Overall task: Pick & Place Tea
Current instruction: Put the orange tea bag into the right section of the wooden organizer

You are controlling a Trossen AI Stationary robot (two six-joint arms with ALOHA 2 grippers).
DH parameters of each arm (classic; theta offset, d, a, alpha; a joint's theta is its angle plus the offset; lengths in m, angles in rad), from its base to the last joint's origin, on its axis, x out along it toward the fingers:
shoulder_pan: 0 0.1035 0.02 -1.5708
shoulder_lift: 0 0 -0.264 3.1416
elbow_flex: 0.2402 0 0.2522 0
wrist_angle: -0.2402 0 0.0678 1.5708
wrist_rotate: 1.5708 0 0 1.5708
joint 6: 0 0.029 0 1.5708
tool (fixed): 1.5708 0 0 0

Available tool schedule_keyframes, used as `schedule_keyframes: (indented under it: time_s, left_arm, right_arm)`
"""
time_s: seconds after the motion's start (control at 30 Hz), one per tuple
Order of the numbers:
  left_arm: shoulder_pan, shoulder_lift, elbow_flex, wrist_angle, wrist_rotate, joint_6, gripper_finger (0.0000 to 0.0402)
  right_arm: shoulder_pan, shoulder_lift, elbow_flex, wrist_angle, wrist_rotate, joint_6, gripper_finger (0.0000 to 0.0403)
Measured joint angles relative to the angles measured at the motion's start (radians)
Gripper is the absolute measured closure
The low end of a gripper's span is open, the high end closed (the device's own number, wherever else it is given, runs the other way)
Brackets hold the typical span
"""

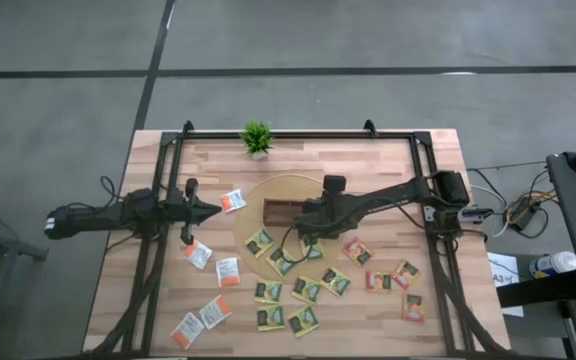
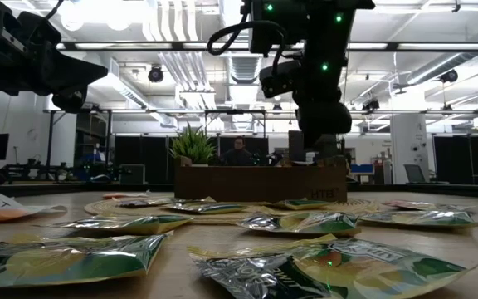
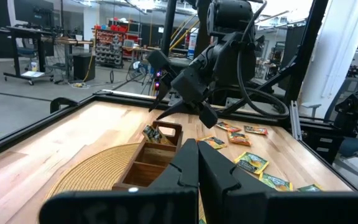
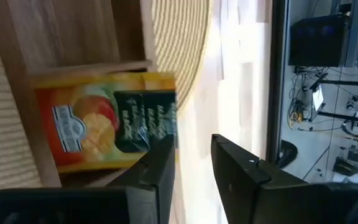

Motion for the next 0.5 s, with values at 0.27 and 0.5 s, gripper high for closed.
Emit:
schedule_keyframes:
  time_s: [0.27, 0.5]
  left_arm:
    - [0.0, 0.0, 0.0, 0.0, 0.0, 0.0, 0.0402]
    - [0.0, 0.0, 0.0, 0.0, 0.0, 0.0, 0.0402]
  right_arm:
    - [0.005, -0.075, 0.012, -0.07, -0.11, 0.057, 0.0307]
    - [0.058, -0.184, -0.025, -0.125, -0.235, 0.138, 0.0307]
